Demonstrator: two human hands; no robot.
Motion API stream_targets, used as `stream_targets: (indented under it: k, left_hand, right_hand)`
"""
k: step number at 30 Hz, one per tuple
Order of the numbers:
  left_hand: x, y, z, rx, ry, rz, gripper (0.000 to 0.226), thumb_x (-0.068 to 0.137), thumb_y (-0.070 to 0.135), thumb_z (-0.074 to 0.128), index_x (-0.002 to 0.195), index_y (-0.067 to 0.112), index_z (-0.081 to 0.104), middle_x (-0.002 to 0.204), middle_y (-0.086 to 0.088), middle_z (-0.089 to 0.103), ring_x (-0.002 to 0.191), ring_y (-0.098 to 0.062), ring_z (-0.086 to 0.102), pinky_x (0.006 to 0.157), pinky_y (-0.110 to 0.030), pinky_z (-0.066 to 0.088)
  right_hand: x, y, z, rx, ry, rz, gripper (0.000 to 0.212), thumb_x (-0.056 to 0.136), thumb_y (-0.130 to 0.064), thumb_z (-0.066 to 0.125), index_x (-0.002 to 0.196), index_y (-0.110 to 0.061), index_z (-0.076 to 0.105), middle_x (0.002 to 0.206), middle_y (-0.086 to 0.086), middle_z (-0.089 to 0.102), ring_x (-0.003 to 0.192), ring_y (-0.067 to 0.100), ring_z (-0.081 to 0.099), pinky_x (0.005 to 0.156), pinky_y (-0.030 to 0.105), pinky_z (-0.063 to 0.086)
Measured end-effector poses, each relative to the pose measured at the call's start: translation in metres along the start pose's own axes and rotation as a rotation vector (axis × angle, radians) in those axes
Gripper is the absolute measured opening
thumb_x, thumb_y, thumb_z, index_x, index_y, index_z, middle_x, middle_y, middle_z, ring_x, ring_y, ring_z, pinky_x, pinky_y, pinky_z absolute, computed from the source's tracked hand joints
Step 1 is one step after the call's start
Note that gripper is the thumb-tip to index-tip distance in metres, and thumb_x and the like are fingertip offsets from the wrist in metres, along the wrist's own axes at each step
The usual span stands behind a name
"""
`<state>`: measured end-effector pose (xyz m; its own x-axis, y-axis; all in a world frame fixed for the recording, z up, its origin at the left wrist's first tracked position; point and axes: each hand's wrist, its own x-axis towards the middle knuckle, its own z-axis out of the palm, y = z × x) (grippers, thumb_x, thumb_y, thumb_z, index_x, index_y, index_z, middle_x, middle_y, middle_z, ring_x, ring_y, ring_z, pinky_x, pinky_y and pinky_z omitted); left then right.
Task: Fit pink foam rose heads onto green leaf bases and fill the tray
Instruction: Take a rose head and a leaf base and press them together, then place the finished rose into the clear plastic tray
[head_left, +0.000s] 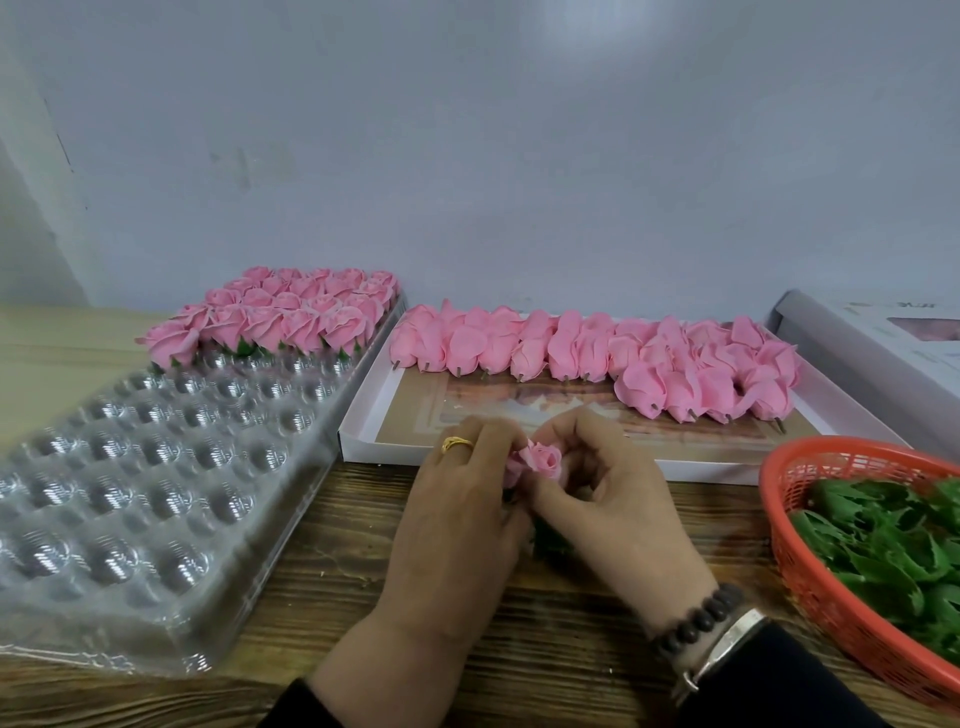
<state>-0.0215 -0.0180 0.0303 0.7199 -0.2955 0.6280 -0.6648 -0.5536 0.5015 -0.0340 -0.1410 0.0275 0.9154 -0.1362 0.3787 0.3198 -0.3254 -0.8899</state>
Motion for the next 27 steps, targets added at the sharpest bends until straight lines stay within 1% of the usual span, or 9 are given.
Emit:
stream_targets:
  k: [3,4,8,12,14,16,19,23,27]
  left_hand:
    - [0.001,0.001,-0.001,0.043,-0.006,0.027,0.03,0.069,0.003,0.076,0.09,0.011,0.058,0.083,0.008,0.046,0.075,-0.014,0.049,0.063,-0.015,0.036]
    - [0.001,0.0,-0.001,0.047,-0.011,0.03,0.027,0.07,0.004,0.076,0.089,0.011,0.057,0.081,0.008,0.047,0.074,-0.013,0.049,0.061,-0.014,0.033]
    - [0.002,-0.004,-0.001,-0.002,-0.044,0.01,0.02,0.077,0.008,0.072,0.089,0.012,0.056,0.08,0.005,0.052,0.077,-0.017,0.052,0.065,-0.028,0.042]
    - [0.003,-0.008,-0.002,-0.141,-0.006,-0.059,0.019,0.076,0.012,0.073,0.081,0.013,0.054,0.071,0.006,0.054,0.069,-0.013,0.05,0.062,-0.022,0.039]
    - [0.004,-0.008,-0.005,-0.262,0.007,-0.131,0.021,0.074,0.015,0.075,0.08,0.017,0.055,0.071,0.004,0.06,0.066,-0.007,0.054,0.061,-0.021,0.044]
    - [0.005,-0.008,-0.011,-0.347,0.04,-0.184,0.023,0.072,0.015,0.077,0.079,0.019,0.056,0.071,0.003,0.063,0.065,-0.005,0.057,0.062,-0.024,0.048]
    - [0.016,-0.007,-0.027,-0.438,0.115,-0.244,0.023,0.069,0.013,0.078,0.077,0.016,0.056,0.067,0.003,0.061,0.06,-0.005,0.053,0.059,-0.023,0.048]
    - [0.055,-0.019,-0.066,-0.43,0.277,-0.257,0.028,0.067,0.008,0.078,0.073,0.019,0.053,0.06,0.005,0.046,0.051,0.0,0.039,0.049,-0.011,0.037]
    - [0.093,-0.059,-0.112,-0.295,0.386,-0.285,0.036,0.069,0.005,0.077,0.072,0.025,0.047,0.066,0.004,0.05,0.054,-0.003,0.043,0.045,-0.009,0.036]
  right_hand:
    - [-0.001,0.001,0.0,-0.015,0.005,-0.006,0.02,0.071,-0.009,0.068,0.075,-0.027,0.06,0.062,-0.014,0.057,0.056,-0.001,0.049,0.054,0.016,0.042]
    - [-0.001,0.001,0.001,-0.018,0.005,-0.008,0.02,0.071,-0.009,0.068,0.074,-0.027,0.059,0.061,-0.014,0.056,0.055,-0.001,0.049,0.053,0.015,0.041]
    - [-0.001,0.002,0.002,-0.034,-0.005,-0.017,0.02,0.072,-0.009,0.068,0.073,-0.026,0.059,0.06,-0.016,0.056,0.056,-0.001,0.05,0.055,0.014,0.041]
    - [-0.002,-0.001,0.0,0.102,0.007,-0.029,0.008,0.079,-0.029,0.07,0.084,-0.025,0.065,0.072,-0.006,0.063,0.067,0.005,0.057,0.064,0.021,0.05]
    - [-0.002,0.001,-0.003,0.126,0.092,-0.053,0.014,0.084,-0.037,0.059,0.089,-0.025,0.064,0.078,-0.003,0.065,0.067,0.005,0.059,0.064,0.02,0.05]
    - [-0.003,0.003,-0.005,0.046,0.187,-0.084,0.016,0.085,-0.035,0.051,0.087,-0.024,0.063,0.075,0.001,0.063,0.062,0.003,0.058,0.061,0.015,0.047]
    - [-0.004,0.011,-0.005,-0.066,0.254,-0.097,0.015,0.089,-0.033,0.052,0.083,-0.024,0.062,0.065,0.0,0.06,0.064,0.008,0.06,0.062,0.014,0.045]
    - [-0.004,0.016,-0.003,-0.134,0.249,-0.126,0.012,0.09,-0.026,0.053,0.084,-0.024,0.063,0.064,-0.005,0.058,0.068,0.012,0.059,0.066,0.026,0.047]
    - [-0.003,0.018,-0.003,-0.15,0.276,-0.149,0.013,0.088,-0.013,0.055,0.082,-0.022,0.063,0.061,-0.004,0.056,0.065,0.012,0.056,0.062,0.026,0.044]
